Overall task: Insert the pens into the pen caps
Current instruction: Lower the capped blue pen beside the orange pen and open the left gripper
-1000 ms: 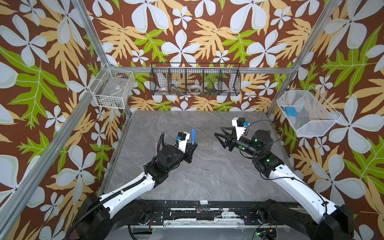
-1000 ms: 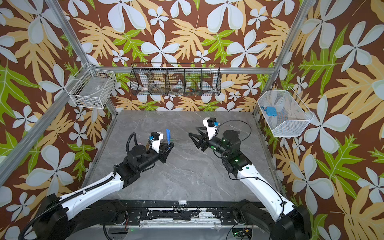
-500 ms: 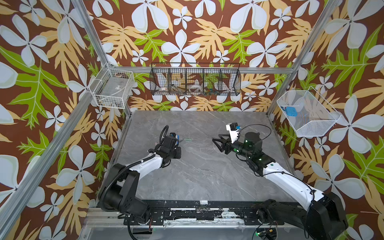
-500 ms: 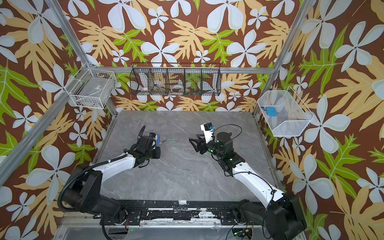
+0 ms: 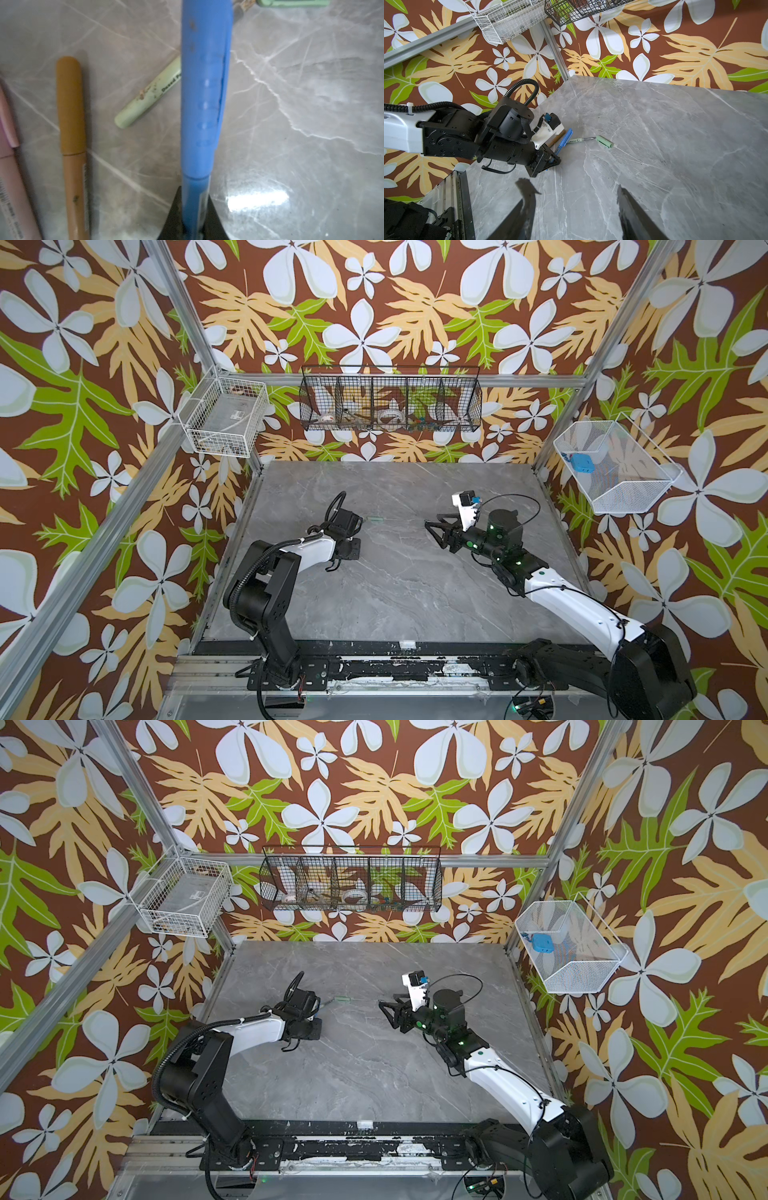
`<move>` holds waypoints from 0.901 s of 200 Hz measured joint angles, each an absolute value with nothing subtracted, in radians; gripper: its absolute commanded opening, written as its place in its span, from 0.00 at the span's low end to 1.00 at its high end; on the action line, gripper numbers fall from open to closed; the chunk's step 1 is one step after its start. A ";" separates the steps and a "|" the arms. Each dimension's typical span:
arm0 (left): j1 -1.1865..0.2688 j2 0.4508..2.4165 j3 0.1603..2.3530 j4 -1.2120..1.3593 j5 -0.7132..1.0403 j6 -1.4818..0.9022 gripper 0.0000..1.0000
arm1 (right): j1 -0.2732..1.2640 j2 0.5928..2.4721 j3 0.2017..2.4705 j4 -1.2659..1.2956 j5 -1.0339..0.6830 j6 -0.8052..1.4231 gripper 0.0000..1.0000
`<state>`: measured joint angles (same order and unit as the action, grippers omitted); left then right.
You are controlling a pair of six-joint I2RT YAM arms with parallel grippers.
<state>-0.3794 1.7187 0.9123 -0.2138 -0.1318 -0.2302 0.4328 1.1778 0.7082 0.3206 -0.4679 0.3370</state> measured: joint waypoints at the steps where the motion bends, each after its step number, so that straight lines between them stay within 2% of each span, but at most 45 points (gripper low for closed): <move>1: -0.379 1.718 0.911 -0.214 -0.132 -0.230 0.00 | 0.433 1.179 0.709 0.321 -0.468 0.337 0.62; 89: -0.332 1.669 0.857 -0.226 -0.171 -0.234 0.00 | 0.433 1.249 0.747 0.347 -0.503 0.366 0.63; 135: -0.330 1.669 0.857 -0.230 -0.197 -0.234 0.20 | 0.432 1.237 0.746 0.355 -0.517 0.369 0.63; 180: -0.329 1.665 0.860 -0.250 -0.208 -0.237 0.25 | 0.432 1.226 0.746 0.355 -0.516 0.369 0.63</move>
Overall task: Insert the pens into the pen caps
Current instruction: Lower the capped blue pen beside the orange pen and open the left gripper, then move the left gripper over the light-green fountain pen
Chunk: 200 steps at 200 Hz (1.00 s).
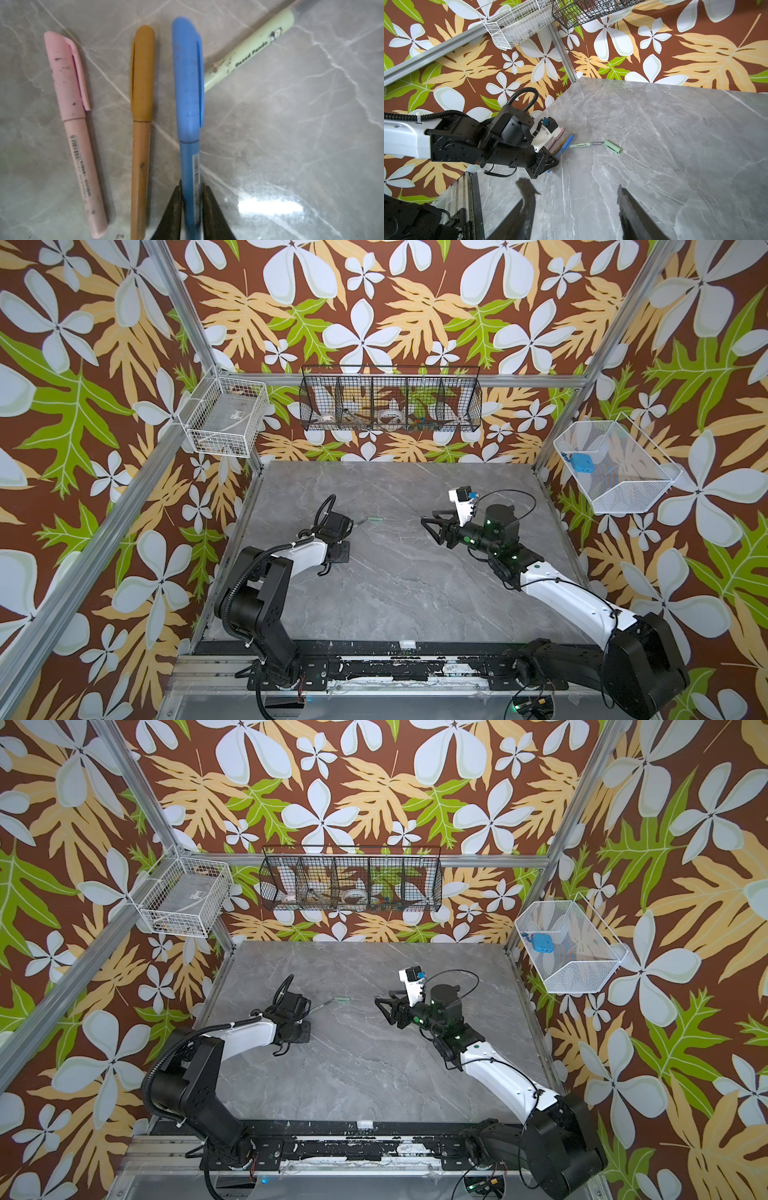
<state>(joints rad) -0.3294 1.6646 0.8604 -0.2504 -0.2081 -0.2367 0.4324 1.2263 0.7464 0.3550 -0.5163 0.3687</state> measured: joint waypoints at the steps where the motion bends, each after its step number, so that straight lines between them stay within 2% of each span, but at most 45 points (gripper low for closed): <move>1: -0.329 1.664 0.860 -0.252 -0.208 -0.237 0.25 | 0.432 1.226 0.746 0.355 -0.516 0.368 0.63; 36: -0.329 1.641 0.878 -0.273 -0.185 -0.235 0.33 | 0.432 1.217 0.744 0.355 -0.516 0.365 0.63; 103: -0.329 1.571 1.044 -0.331 -0.178 -0.233 0.68 | 0.432 1.206 0.742 0.348 -0.514 0.349 0.62; 119: -0.329 1.577 1.096 -0.331 -0.160 -0.217 0.73 | 0.432 1.205 0.739 0.348 -0.514 0.337 0.63; 137: -0.329 1.606 1.154 -0.326 -0.135 -0.186 0.76 | 0.432 1.201 0.724 0.348 -0.512 0.337 0.63; 200: -0.330 1.753 1.262 -0.336 -0.092 -0.040 0.77 | 0.430 1.140 0.685 0.316 -0.496 0.319 0.63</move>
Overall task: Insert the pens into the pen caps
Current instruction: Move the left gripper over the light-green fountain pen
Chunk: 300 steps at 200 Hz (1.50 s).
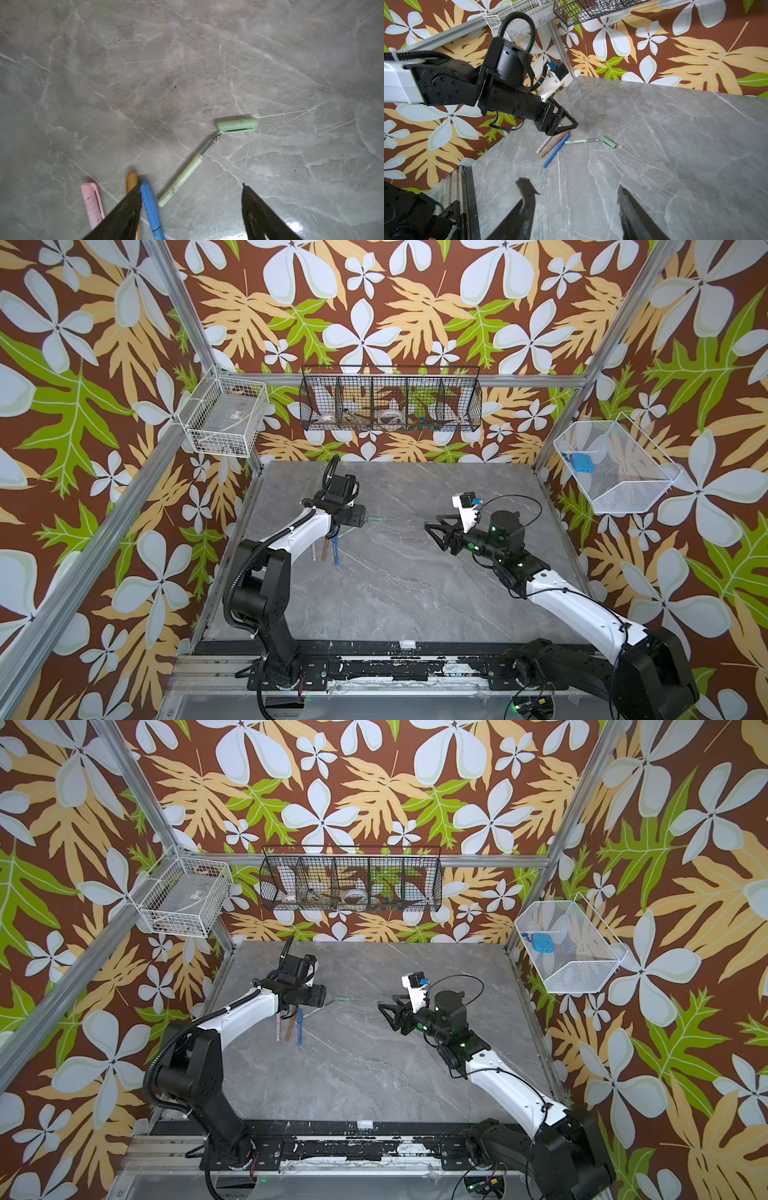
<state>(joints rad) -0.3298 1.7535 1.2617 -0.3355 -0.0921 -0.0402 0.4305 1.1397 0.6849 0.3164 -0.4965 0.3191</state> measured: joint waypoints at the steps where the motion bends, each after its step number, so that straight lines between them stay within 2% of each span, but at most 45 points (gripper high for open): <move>1: -0.330 1.755 1.262 -0.337 -0.091 -0.038 0.77 | 0.430 1.139 0.684 0.315 -0.496 0.318 0.63; 125: -0.319 1.974 1.364 -0.410 -0.057 0.136 0.76 | 0.425 1.087 0.641 0.340 -0.493 0.368 0.64; 239: -0.297 2.011 1.350 -0.441 -0.006 0.186 0.73 | 0.425 1.074 0.637 0.371 -0.489 0.412 0.63; 257: -0.293 2.015 1.346 -0.427 0.011 0.186 0.67 | 0.425 1.052 0.635 0.369 -0.484 0.415 0.64; 300: -0.293 2.030 1.348 -0.373 0.045 0.191 0.42 | 0.425 0.991 0.598 0.359 -0.440 0.416 0.64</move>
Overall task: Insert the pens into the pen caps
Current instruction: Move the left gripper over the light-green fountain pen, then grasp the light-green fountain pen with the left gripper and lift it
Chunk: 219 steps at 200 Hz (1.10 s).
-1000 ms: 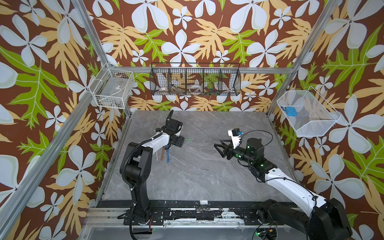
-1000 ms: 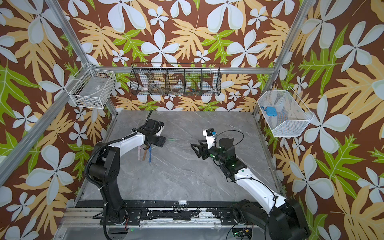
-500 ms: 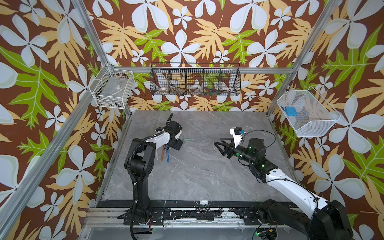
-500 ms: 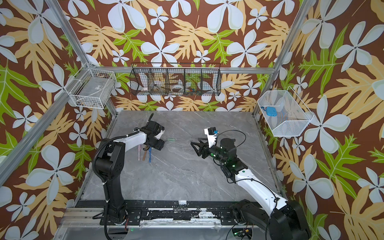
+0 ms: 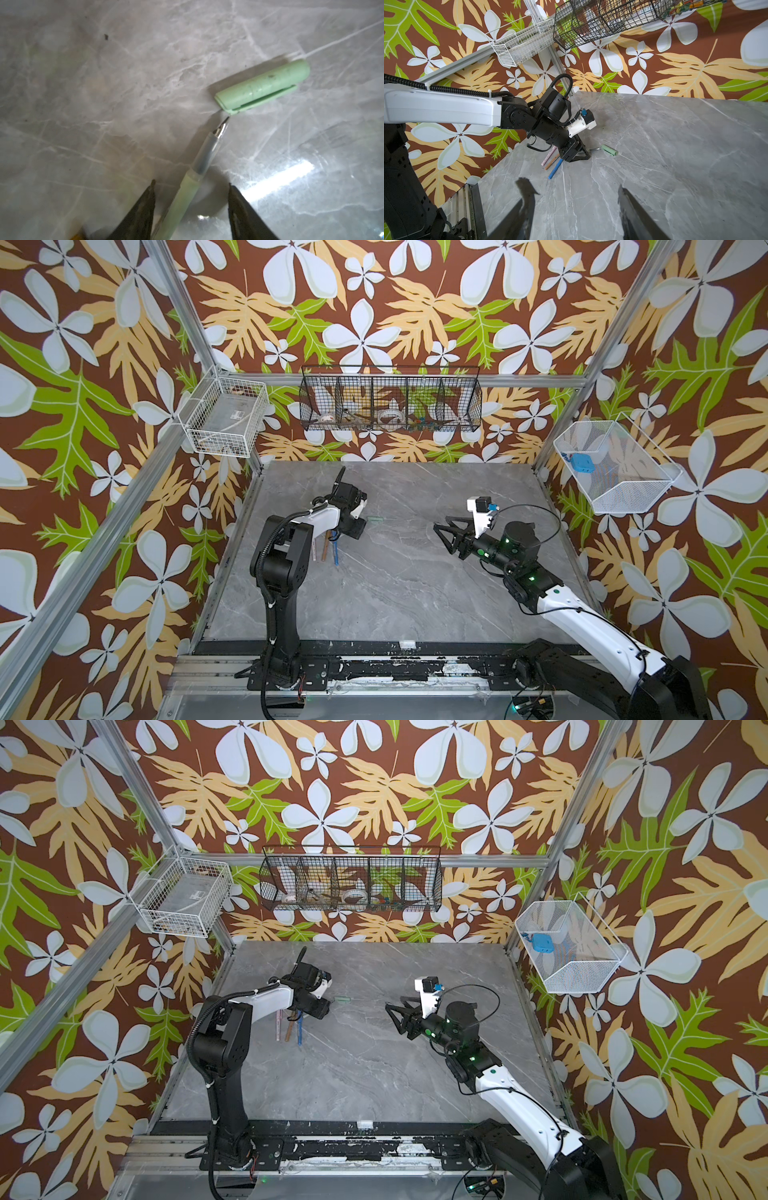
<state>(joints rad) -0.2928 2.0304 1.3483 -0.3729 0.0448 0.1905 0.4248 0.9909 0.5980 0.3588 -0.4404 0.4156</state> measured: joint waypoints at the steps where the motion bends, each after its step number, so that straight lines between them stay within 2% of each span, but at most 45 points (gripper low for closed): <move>1: -0.293 2.030 1.348 -0.372 0.046 0.191 0.42 | 0.425 0.990 0.597 0.359 -0.440 0.416 0.64; 36: -0.288 2.025 1.323 -0.325 0.056 0.196 0.20 | 0.425 0.966 0.588 0.353 -0.412 0.415 0.64; 55: -0.289 2.019 1.307 -0.302 0.069 0.196 0.16 | 0.425 0.964 0.585 0.354 -0.407 0.415 0.64; 95: -0.294 2.008 1.289 -0.285 0.078 0.196 0.00 | 0.425 0.988 0.589 0.355 -0.393 0.416 0.64; 150: -0.316 1.980 1.257 -0.289 0.137 0.186 0.00 | 0.425 1.046 0.648 0.316 -0.394 0.410 0.65; 183: -0.319 1.925 1.233 -0.348 0.219 0.145 0.00 | 0.425 1.152 0.697 0.255 -0.413 0.400 0.65; 219: -0.329 1.824 1.195 -0.294 0.326 0.057 0.00 | 0.425 1.280 0.699 0.268 -0.468 0.434 0.65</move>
<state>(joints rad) -0.3294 1.8244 1.1946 -0.2935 0.3264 0.0566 0.4248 1.2804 0.6987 0.2684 -0.4679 0.4335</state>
